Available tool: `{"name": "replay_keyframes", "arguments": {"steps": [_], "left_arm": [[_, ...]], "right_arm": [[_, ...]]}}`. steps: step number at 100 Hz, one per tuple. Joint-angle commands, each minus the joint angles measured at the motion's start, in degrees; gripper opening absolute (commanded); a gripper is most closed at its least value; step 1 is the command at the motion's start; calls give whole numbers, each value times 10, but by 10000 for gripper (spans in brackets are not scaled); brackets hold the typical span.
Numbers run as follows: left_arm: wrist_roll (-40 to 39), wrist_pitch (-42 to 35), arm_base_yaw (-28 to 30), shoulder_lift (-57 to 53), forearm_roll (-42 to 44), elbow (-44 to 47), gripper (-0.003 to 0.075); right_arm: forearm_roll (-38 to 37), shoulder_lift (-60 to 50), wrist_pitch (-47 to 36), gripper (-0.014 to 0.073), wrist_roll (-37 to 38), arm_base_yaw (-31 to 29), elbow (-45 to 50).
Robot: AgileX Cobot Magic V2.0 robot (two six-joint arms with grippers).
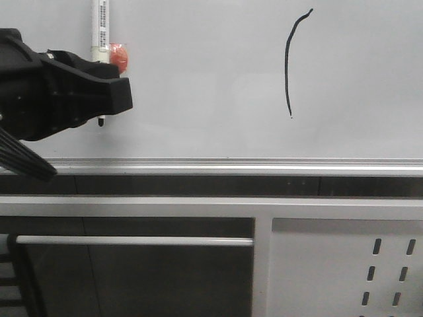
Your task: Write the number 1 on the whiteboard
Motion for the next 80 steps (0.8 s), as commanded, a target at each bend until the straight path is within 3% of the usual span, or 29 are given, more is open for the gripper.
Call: {"name": "replay_keyframes", "arguments": {"steps": [1,80], "left_arm": [[1,-131,3,-10,-2,-13,-18],[1,-131,3,1,-17,-36,-18]], "right_arm": [[-17,0,-37,-72,-1,-4,-14],[-16,0,-41,-72,-1,-4,-14]]}}
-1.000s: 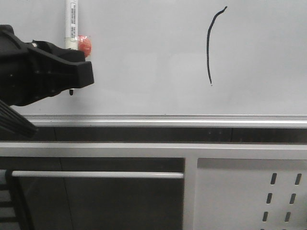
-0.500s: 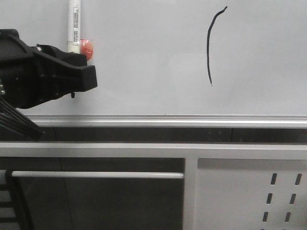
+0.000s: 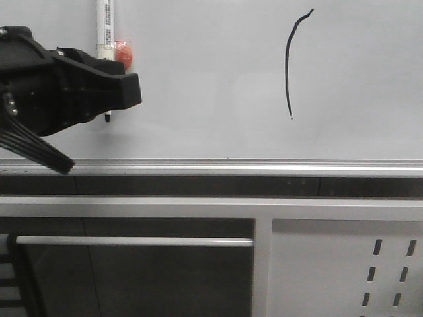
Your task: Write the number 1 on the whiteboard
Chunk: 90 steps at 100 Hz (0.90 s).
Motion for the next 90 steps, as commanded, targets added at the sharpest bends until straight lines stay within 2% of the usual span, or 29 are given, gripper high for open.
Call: {"name": "replay_keyframes", "arguments": {"steps": [1,38,90], "left_arm": [[1,-130,-1,-13,-11,-14,-18],[1,-130,22,-13,1,-14,-18],[1,-128,22,-13,21,-15,-18]], "right_arm": [[-16,0,-36,-72,-1,-4,-14],[-9,0,-37,-72,-1,-4,-14],[-9,0,-38,-72,-1,-4,-14]]}}
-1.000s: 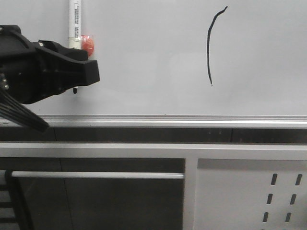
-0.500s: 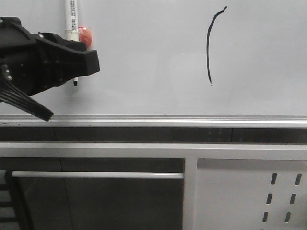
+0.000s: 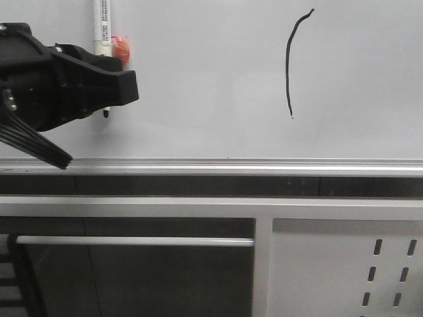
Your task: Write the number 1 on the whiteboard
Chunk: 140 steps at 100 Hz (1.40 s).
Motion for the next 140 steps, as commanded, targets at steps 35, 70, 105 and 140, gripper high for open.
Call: {"name": "replay_keyframes", "arguments": {"steps": [35,70,105,140], "left_arm": [[-3,-129,3,26,11,-32,-18],[-3,-129,3,25,11,-35,-18],[-3,-129,3,25,11,-35,-16],[-3,-129,3,25,15,-35,87]], "right_arm": [[-4,0,-36,-72,-1,-4,-14],[-3,0,-36,-72,-1,-4,-14],[3,0,-36,-72,-1,-4,-14],[5,0,-36,-72,-1,-4,-14]]}}
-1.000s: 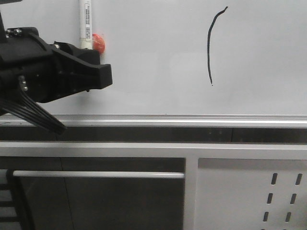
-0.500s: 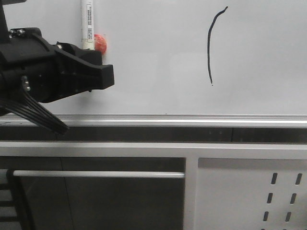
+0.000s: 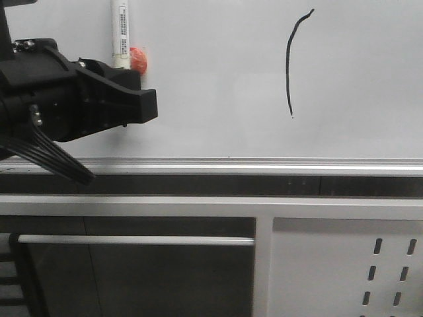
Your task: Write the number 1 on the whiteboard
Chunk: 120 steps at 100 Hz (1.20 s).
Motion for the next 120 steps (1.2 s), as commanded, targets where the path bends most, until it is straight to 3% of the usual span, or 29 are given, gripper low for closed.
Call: {"name": "replay_keyframes", "arguments": {"steps": [1,23,106,120], "left_arm": [[-3,-123,3,-13,-5,-18,98],[-3,-123,3,-13,-5,-18,197],[-3,-123,3,-13,1,-18,204],[-3,-123,3,-13,5,-18,262]], "right_arm": [[-9,0,-34,-72,-1,-4,-14],[-9,0,-39,-72,-1,-4,-14],[-9,0,-47,-72,-1,-4,-14],[-9,0,-47,-72,-1,-4,-14]]}}
